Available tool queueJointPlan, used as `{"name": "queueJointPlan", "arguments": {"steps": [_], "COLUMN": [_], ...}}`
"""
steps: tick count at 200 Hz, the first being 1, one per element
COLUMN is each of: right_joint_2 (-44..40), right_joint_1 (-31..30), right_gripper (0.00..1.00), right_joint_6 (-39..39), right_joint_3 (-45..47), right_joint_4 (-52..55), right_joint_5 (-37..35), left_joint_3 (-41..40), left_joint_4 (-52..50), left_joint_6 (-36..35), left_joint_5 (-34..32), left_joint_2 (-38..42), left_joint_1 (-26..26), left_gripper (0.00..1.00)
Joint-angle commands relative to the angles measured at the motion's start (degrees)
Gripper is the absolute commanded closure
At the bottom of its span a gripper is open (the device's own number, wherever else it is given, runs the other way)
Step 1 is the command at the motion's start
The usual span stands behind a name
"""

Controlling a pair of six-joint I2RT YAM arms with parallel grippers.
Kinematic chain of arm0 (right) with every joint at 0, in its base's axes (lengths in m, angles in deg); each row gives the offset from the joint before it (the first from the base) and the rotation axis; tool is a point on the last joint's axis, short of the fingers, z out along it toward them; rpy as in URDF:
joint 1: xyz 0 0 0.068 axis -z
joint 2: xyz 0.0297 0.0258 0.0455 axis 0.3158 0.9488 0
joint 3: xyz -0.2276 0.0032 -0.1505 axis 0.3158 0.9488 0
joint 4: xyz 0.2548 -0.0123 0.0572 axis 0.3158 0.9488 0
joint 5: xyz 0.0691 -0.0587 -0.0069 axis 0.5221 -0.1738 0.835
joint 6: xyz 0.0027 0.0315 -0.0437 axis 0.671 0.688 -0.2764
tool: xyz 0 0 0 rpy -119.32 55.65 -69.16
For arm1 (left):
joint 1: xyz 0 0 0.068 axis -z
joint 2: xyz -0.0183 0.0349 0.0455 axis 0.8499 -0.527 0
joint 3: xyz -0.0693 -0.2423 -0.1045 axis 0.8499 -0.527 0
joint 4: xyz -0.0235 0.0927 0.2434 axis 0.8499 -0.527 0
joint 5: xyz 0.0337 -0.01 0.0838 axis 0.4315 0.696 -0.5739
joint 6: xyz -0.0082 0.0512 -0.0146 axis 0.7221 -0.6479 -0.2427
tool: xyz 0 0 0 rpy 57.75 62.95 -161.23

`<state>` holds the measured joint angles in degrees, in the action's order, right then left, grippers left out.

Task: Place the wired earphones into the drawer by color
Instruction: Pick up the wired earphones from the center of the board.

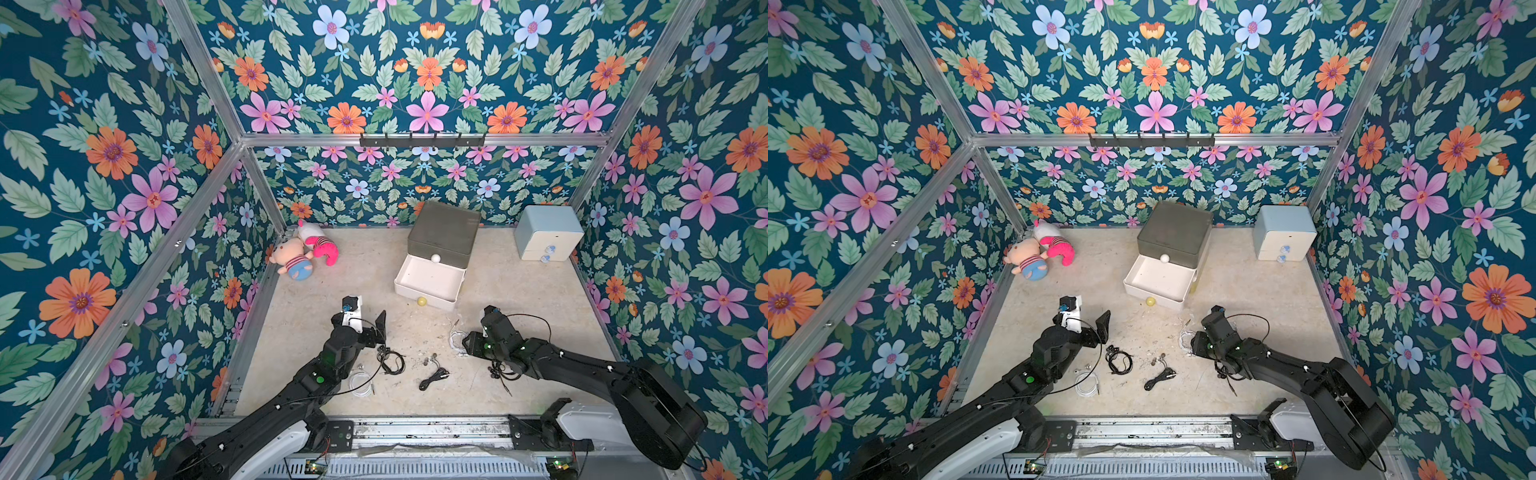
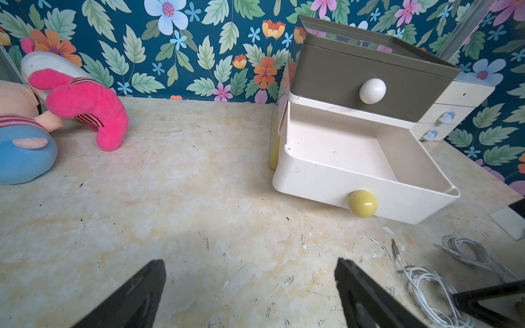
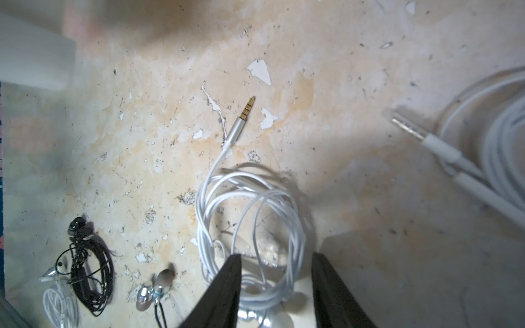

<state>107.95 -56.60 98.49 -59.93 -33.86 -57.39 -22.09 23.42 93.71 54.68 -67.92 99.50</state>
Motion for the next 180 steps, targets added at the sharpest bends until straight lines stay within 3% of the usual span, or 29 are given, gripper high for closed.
{"name": "queueJointPlan", "arguments": {"steps": [1,74,180], "right_joint_2": [0.2,2.2,3.8], "right_joint_1": [0.0,0.0,-0.2], "right_gripper": [0.57,0.67,0.96], "right_joint_6": [0.7,0.9,0.0], "right_joint_3": [-0.4,-1.1,-2.6], "right_joint_4": [2.0,1.4,1.6], "right_joint_5": [-2.1,-2.2,-1.3], "left_joint_3": [0.1,0.1,0.1], "left_joint_4": [0.2,0.3,0.5], "left_joint_6": [-0.2,-0.2,-0.3], "left_joint_5": [-0.6,-0.5,-0.7], "left_joint_2": [0.1,0.0,-0.6], "left_joint_1": [-0.1,-0.1,-0.1], "left_gripper": [0.01,0.01,0.01]}}
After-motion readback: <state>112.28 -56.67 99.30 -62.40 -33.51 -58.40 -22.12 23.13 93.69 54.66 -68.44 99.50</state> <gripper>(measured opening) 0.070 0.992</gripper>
